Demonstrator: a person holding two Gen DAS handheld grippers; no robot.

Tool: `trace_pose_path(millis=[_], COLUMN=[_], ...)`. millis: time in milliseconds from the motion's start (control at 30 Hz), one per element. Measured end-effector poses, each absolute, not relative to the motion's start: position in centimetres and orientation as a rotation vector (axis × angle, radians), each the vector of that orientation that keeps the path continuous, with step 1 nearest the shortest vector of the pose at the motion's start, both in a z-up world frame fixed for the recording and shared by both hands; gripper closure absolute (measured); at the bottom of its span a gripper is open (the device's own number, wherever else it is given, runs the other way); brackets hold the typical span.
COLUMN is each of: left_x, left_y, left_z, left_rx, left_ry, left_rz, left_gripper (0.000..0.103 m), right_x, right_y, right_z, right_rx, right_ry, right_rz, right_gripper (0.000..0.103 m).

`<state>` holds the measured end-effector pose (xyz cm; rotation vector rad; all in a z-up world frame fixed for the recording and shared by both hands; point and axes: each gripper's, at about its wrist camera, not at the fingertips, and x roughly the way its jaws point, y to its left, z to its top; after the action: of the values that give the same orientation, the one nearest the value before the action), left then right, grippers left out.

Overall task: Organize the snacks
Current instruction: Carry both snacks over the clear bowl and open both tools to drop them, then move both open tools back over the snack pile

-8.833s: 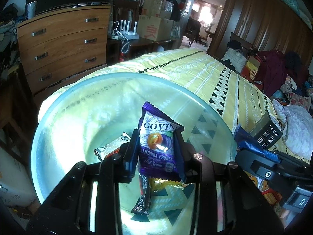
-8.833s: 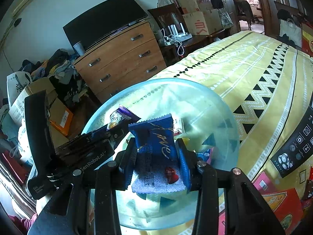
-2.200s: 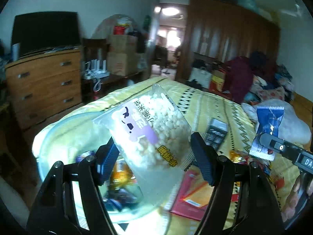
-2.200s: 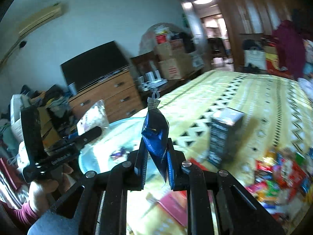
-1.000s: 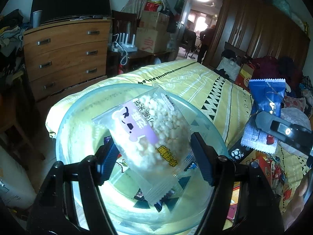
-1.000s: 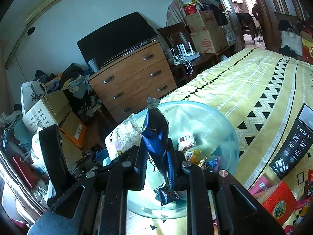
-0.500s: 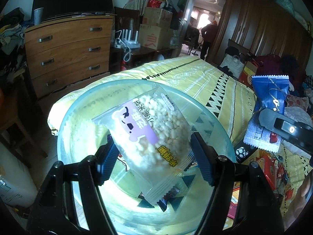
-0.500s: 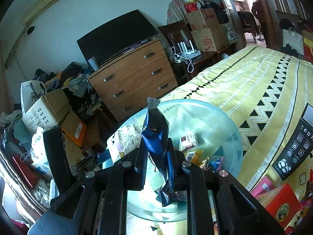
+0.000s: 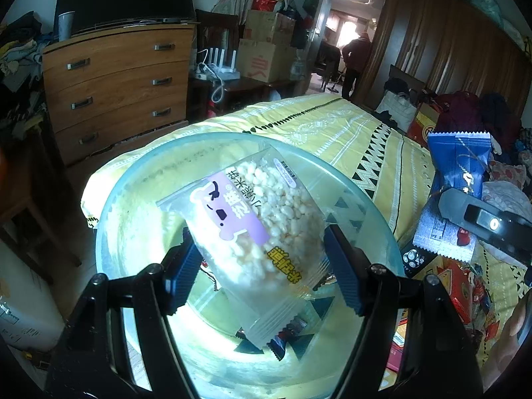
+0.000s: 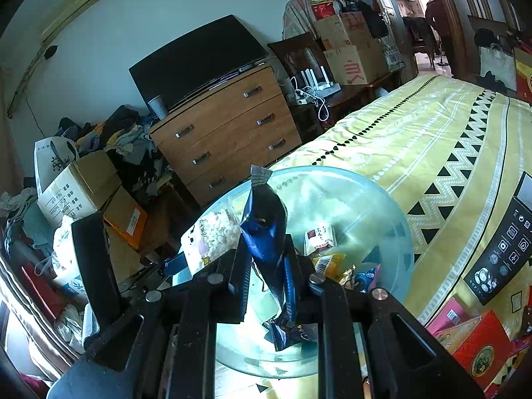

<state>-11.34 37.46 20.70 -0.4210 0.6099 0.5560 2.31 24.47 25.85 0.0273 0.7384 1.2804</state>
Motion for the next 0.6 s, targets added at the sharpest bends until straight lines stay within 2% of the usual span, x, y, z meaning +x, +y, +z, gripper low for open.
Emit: trace_pose_path(millis=[333,500,600], left_x=[-11.0,-11.0,-11.0], left_y=[37.4,37.6,37.7], left_z=[20.3,19.8,19.6], left_rx=[-0.426,-0.438,-0.446], left_ry=[0.625,0.642,0.65], left_rz=[0.575,0.593,0.602], left_gripper=[0.03,0.029,0.027], right_x=[2.5,2.5,2.5], right_y=[25.2,25.7,25.8], right_z=[25.4,25.2,25.2], right_rx=[0.017,0.013,0.015], right_ry=[0.764,0.777,0.781], right_rz=[1.276,1.278,1.274], right_gripper=[0.083,0.079,0.07])
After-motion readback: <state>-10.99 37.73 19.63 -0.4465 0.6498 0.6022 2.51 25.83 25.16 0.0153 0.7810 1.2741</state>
